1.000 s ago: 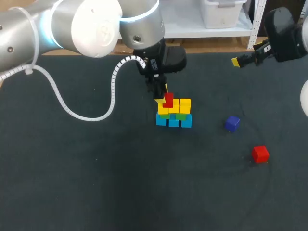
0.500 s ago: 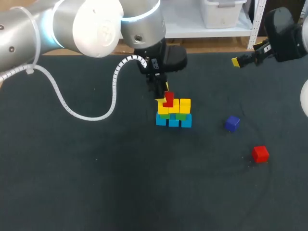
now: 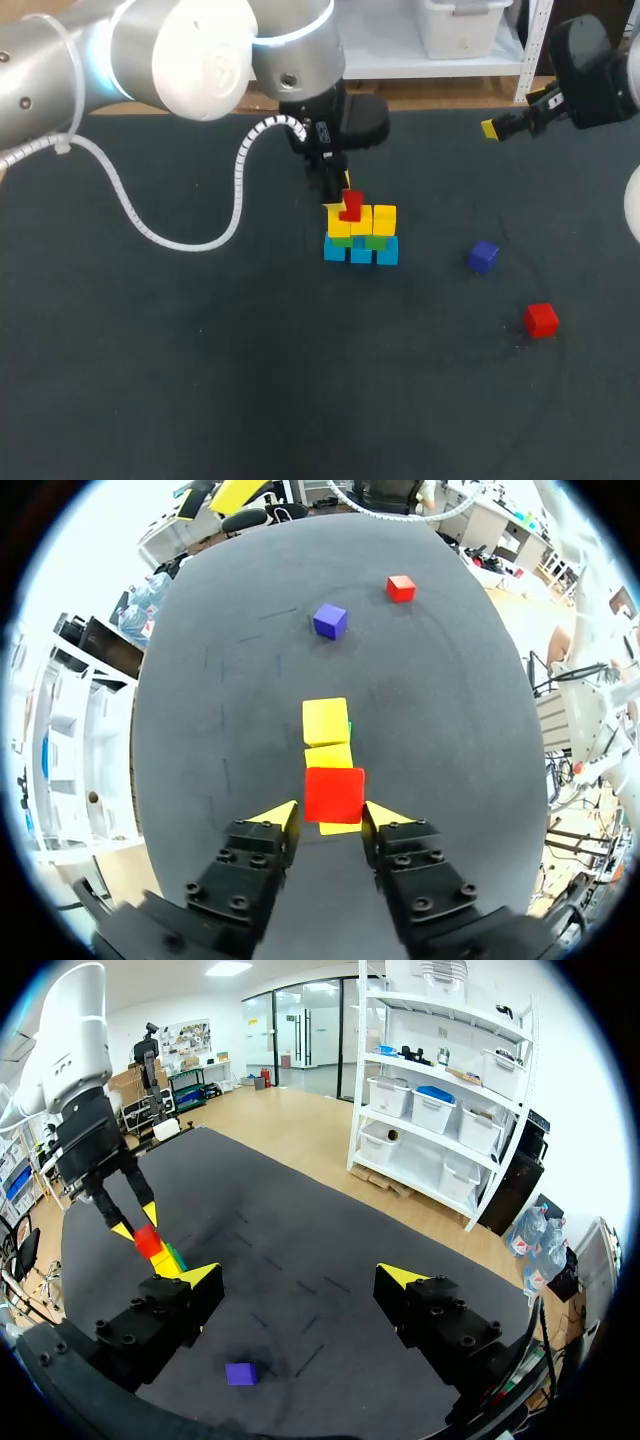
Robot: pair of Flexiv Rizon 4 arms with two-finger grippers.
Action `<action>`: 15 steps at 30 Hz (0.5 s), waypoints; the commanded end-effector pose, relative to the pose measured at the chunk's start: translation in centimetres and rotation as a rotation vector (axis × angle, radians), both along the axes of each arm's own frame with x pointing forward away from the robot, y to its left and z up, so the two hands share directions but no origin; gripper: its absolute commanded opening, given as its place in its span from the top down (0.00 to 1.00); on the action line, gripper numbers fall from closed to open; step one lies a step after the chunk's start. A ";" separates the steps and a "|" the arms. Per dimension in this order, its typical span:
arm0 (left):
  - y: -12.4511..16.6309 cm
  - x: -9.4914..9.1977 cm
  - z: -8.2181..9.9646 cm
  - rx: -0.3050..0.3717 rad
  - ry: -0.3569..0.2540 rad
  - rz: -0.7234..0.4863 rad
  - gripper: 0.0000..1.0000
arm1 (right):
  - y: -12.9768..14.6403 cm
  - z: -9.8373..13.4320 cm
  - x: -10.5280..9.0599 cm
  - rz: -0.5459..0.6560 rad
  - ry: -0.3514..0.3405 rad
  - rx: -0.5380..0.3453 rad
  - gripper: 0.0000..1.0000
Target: Place the blue cubes, place green cubes on the blue cubes, place the yellow cubes on the green cubes, then place the red cubes on the yellow cubes, and place purple cube on the red cubes.
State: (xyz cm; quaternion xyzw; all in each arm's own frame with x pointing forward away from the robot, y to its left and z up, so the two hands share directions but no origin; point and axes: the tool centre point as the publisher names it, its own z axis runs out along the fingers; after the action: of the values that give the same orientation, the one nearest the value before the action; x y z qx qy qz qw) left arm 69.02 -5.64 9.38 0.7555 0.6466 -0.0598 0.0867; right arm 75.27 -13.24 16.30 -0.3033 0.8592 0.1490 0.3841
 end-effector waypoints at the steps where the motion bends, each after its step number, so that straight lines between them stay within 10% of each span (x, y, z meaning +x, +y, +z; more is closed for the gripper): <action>1: 0.0 0.0 0.0 -0.009 -0.007 0.007 0.64 | 0.0 0.0 0.0 -0.003 -0.001 -0.002 0.00; 11: 0.3 -0.2 0.1 -0.004 -0.005 0.006 0.65 | 0.0 0.0 0.0 -0.003 -0.001 -0.002 0.00; 15: 0.5 -0.3 0.2 -0.006 -0.006 0.011 0.33 | 0.0 0.0 0.0 -0.003 -0.001 -0.002 0.00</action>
State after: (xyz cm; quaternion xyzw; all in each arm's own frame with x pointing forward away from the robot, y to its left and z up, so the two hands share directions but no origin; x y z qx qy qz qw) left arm 68.94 -5.35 9.44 0.7531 0.6491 -0.0601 0.0886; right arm 75.27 -13.24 16.30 -0.3033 0.8592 0.1490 0.3841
